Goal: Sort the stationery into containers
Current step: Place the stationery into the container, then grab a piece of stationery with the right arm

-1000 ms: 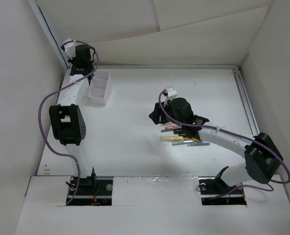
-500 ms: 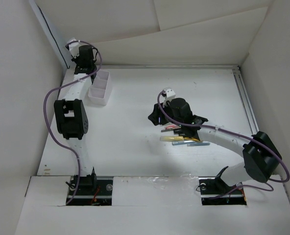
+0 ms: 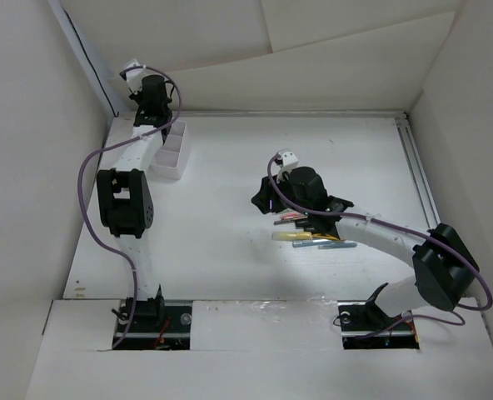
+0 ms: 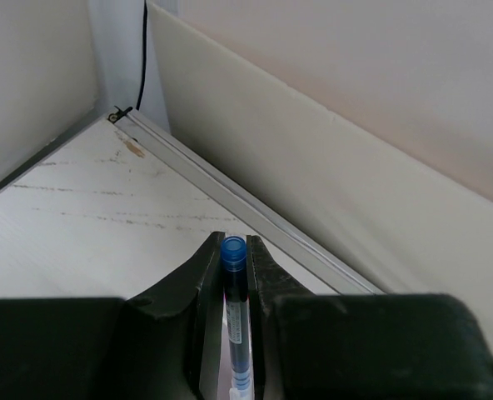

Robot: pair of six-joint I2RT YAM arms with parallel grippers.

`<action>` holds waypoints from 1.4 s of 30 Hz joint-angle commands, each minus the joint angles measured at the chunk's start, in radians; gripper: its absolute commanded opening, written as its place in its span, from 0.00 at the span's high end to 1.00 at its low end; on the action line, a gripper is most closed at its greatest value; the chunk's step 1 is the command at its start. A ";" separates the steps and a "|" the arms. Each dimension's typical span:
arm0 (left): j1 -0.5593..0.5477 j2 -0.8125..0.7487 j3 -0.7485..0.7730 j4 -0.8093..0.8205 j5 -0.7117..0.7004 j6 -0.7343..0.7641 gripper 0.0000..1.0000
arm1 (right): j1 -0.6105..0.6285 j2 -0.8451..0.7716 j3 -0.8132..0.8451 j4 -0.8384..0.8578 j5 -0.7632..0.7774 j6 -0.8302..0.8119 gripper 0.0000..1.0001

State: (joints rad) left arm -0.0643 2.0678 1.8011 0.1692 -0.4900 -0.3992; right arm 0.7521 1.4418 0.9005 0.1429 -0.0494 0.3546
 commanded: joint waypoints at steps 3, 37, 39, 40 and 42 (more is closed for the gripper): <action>-0.003 -0.018 -0.055 0.084 -0.016 0.034 0.95 | -0.014 -0.031 0.020 0.058 0.014 -0.011 0.44; -0.503 -0.695 -0.871 0.179 0.301 -0.294 0.67 | -0.073 -0.156 -0.051 -0.324 0.451 0.230 0.85; -0.542 -0.721 -0.942 0.190 0.381 -0.332 0.70 | -0.083 -0.124 -0.061 -0.359 0.464 0.242 0.71; -0.551 -0.735 -1.032 0.219 0.416 -0.348 0.71 | -0.117 -0.109 -0.061 -0.374 0.464 0.242 0.68; -0.551 -0.784 -1.094 0.254 0.471 -0.348 0.71 | -0.149 -0.072 -0.061 -0.384 0.451 0.256 0.58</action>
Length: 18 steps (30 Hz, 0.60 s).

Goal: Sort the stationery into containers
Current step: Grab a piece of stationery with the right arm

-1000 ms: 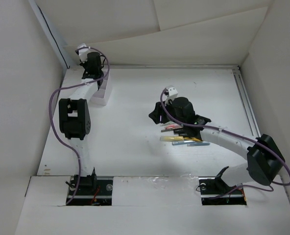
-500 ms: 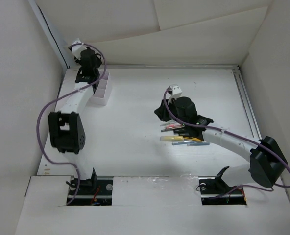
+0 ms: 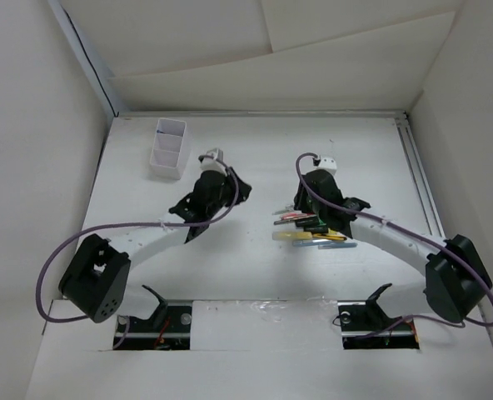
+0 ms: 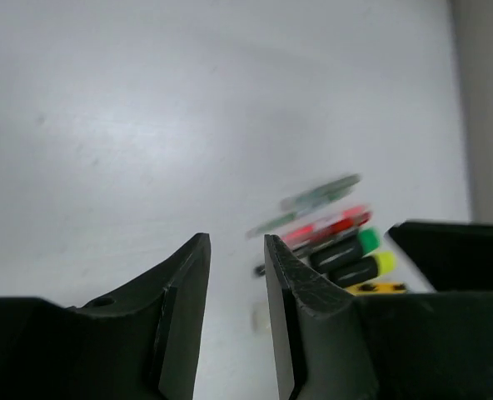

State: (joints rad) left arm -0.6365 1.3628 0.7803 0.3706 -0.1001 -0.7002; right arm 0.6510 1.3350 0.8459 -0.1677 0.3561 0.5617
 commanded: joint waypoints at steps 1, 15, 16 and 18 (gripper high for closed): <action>0.021 -0.097 -0.091 0.042 0.082 -0.047 0.71 | -0.089 0.046 0.002 -0.060 0.025 0.049 0.56; -0.063 -0.197 -0.296 0.160 0.228 -0.038 0.70 | -0.298 0.325 0.108 0.023 -0.149 0.165 0.48; -0.075 -0.186 -0.296 0.174 0.227 -0.038 0.70 | -0.298 0.337 0.122 0.023 -0.158 0.165 0.48; -0.104 -0.162 -0.296 0.185 0.227 -0.038 0.70 | -0.298 0.365 0.131 0.049 -0.170 0.188 0.48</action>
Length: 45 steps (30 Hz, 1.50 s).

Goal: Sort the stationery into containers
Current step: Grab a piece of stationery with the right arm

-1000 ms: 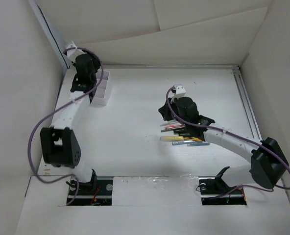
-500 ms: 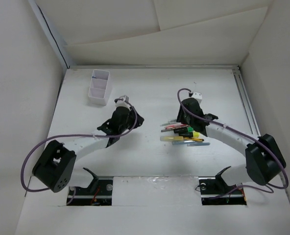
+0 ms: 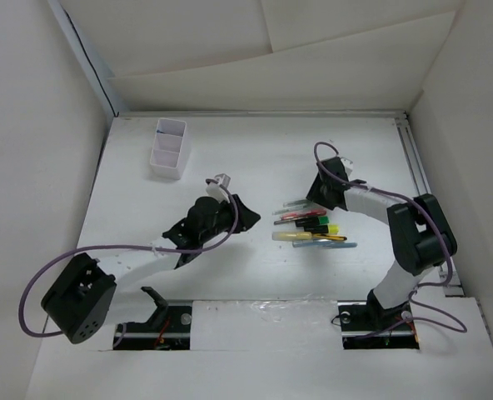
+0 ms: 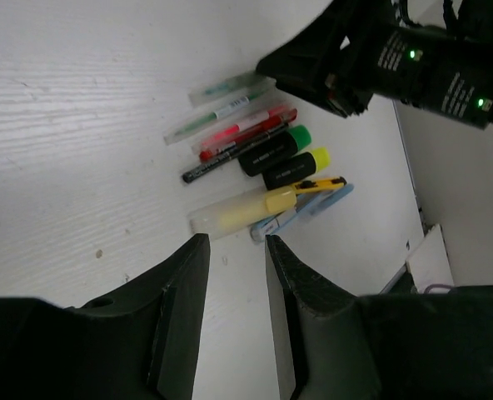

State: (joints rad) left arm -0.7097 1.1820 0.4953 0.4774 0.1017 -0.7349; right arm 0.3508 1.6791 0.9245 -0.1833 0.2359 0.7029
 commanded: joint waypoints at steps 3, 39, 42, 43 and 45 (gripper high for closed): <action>-0.062 0.048 0.008 0.087 0.026 0.006 0.70 | -0.007 0.031 0.053 0.085 -0.070 0.058 0.51; -0.062 0.137 0.129 -0.054 -0.138 0.065 0.62 | 0.020 0.260 0.246 0.082 0.000 0.009 0.83; -0.050 0.162 0.154 -0.077 -0.117 0.083 0.59 | 0.031 0.260 0.255 0.082 0.000 0.009 0.94; -0.040 0.162 0.169 -0.077 -0.117 0.083 0.59 | 0.031 0.260 0.267 0.082 0.000 0.000 0.96; -0.040 0.173 0.180 -0.089 -0.117 0.094 0.58 | 0.042 0.260 0.278 0.103 -0.041 0.000 1.00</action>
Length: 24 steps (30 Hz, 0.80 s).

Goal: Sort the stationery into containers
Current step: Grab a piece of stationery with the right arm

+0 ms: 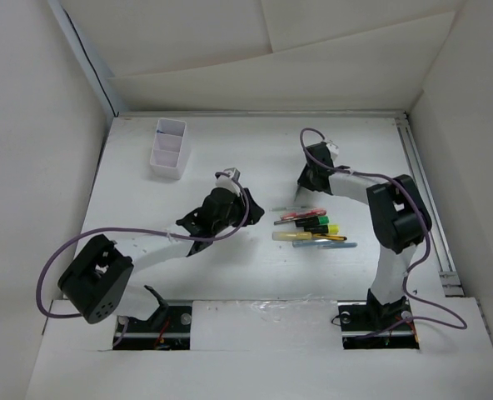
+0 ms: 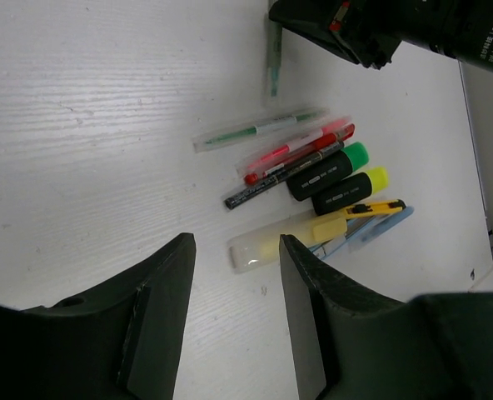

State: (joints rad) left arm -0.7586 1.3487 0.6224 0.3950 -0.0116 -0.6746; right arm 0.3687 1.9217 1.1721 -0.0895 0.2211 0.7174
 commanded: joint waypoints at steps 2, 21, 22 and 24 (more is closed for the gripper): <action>0.008 0.015 0.066 -0.007 -0.004 0.033 0.58 | 0.038 0.017 0.041 0.010 -0.037 -0.015 1.00; 0.039 0.145 0.208 -0.021 0.096 0.084 0.61 | 0.121 -0.230 -0.008 0.059 -0.058 -0.058 1.00; 0.039 0.145 0.208 -0.021 0.096 0.084 0.61 | 0.121 -0.239 -0.008 0.059 -0.087 -0.058 1.00; 0.039 0.145 0.218 -0.010 0.107 0.096 0.61 | 0.130 -0.263 -0.008 0.059 -0.123 -0.058 1.00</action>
State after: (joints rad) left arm -0.7200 1.5040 0.7948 0.3538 0.0624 -0.6041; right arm 0.4755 1.7145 1.1713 -0.0788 0.1589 0.6769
